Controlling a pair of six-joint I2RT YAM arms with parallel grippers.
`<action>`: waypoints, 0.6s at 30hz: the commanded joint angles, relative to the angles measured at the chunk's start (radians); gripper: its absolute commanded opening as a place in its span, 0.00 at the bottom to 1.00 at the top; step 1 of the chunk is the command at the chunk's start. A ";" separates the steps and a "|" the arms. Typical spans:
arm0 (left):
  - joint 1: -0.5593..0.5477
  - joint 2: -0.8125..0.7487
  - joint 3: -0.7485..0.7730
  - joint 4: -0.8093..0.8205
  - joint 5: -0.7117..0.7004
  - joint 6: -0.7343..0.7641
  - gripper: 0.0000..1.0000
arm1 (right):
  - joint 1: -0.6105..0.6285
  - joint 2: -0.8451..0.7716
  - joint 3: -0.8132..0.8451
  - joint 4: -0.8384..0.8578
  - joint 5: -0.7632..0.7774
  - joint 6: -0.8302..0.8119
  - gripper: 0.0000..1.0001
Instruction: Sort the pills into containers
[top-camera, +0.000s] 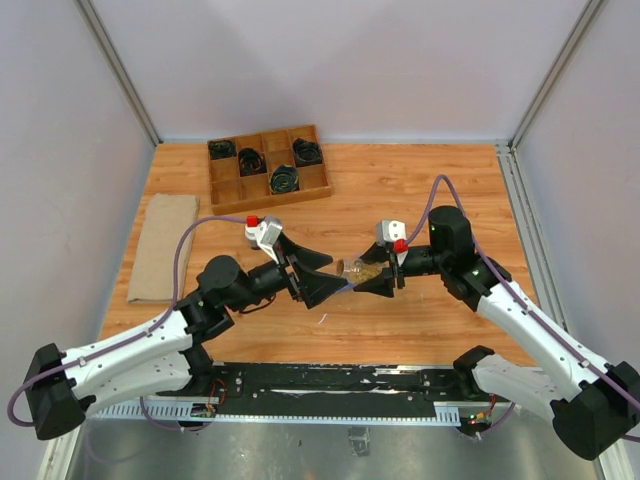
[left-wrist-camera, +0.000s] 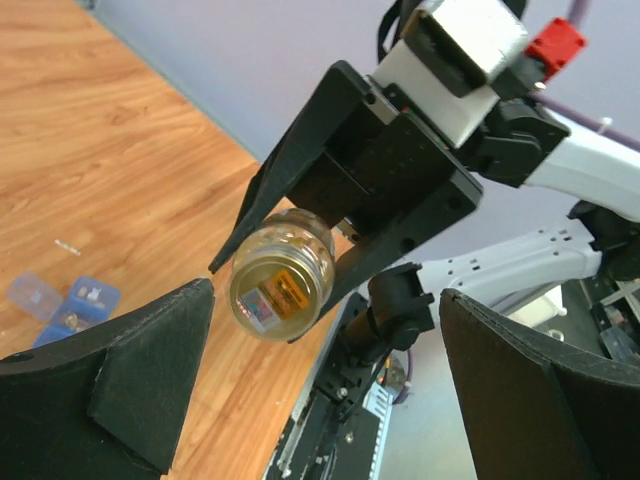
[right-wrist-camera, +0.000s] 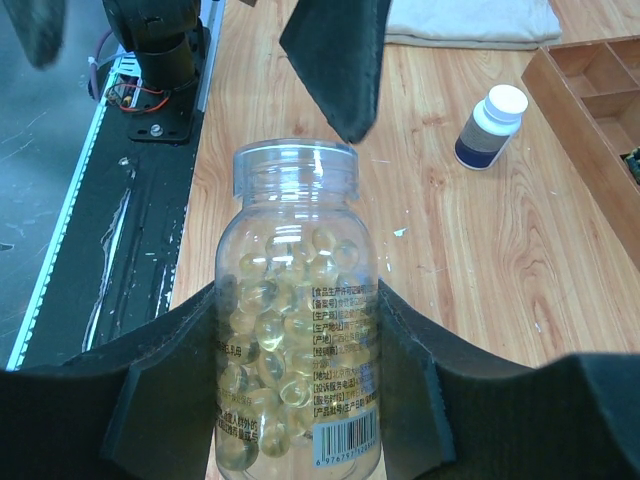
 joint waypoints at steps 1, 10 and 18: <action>0.016 0.082 0.108 -0.160 0.036 -0.018 0.98 | -0.009 0.002 0.018 0.010 0.003 -0.007 0.03; 0.032 0.161 0.169 -0.188 0.056 -0.026 0.83 | -0.009 -0.003 0.018 0.009 0.003 -0.009 0.03; 0.034 0.145 0.160 -0.194 0.051 -0.015 0.79 | -0.009 -0.005 0.019 0.008 0.003 -0.009 0.03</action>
